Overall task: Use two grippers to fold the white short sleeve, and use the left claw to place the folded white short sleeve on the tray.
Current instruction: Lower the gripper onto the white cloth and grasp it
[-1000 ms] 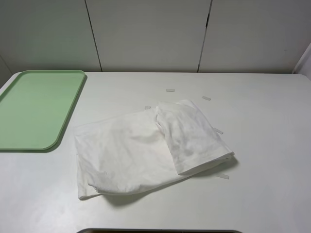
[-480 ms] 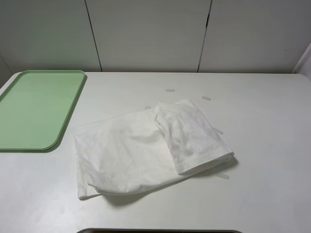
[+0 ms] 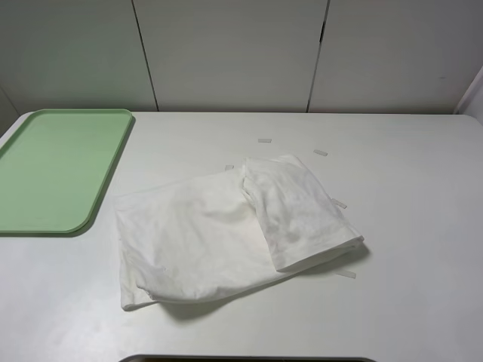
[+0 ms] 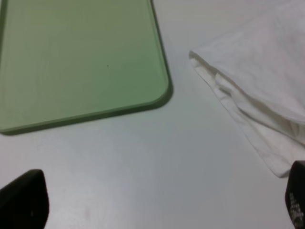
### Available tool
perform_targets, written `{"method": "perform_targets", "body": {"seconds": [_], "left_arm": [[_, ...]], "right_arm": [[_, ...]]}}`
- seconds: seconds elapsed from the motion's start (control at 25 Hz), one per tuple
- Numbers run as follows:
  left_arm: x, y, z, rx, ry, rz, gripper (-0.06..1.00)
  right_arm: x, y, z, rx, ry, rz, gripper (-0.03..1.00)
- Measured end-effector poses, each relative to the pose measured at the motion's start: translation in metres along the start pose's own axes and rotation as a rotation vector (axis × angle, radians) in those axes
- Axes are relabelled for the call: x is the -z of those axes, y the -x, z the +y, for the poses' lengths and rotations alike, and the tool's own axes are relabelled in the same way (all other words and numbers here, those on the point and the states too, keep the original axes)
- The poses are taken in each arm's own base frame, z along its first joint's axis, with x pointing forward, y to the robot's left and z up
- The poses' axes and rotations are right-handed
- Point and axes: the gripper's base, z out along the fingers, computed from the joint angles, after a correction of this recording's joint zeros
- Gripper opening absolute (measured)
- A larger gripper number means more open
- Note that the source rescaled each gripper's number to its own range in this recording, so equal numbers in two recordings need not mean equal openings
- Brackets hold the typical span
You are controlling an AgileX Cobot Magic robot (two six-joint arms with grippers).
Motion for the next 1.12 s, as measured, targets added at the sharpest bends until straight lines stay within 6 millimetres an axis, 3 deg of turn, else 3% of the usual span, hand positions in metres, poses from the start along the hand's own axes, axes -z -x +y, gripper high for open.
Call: {"method": "perform_targets", "body": {"seconds": [0.4, 0.56, 0.68, 0.76, 0.8, 0.92, 1.0, 1.12], "left_arm": [[0.0, 0.0, 0.0, 0.002, -0.005, -0.001, 1.0], [-0.004, 0.006, -0.008, 0.045, -0.106, 0.027, 1.0], [-0.015, 0.021, -0.017, 0.105, -0.242, 0.086, 1.0], [-0.029, 0.038, -0.022, 0.162, -0.344, 0.129, 1.0], [-0.045, 0.053, -0.025, 0.219, -0.416, 0.176, 1.0], [-0.059, 0.062, -0.026, 0.258, -0.452, 0.214, 1.0], [-0.091, 0.073, -0.024, 0.313, -0.481, 0.295, 1.0], [-0.121, 0.078, -0.023, 0.375, -0.503, 0.375, 1.0]], "right_arm": [[0.0, 0.0, 0.0, -0.001, 0.0, 0.0, 1.0], [0.0, 0.0, 0.0, -0.001, 0.0, 0.0, 1.0], [0.0, 0.0, 0.0, -0.001, 0.0, 0.001, 1.0], [0.0, 0.0, 0.0, -0.001, 0.0, 0.001, 1.0], [0.0, 0.0, 0.0, -0.001, 0.0, 0.001, 1.0], [0.0, 0.0, 0.0, -0.001, 0.0, 0.001, 1.0], [0.0, 0.0, 0.0, -0.001, 0.0, 0.001, 1.0], [0.0, 0.0, 0.0, -0.001, 0.0, 0.001, 1.0]]}}
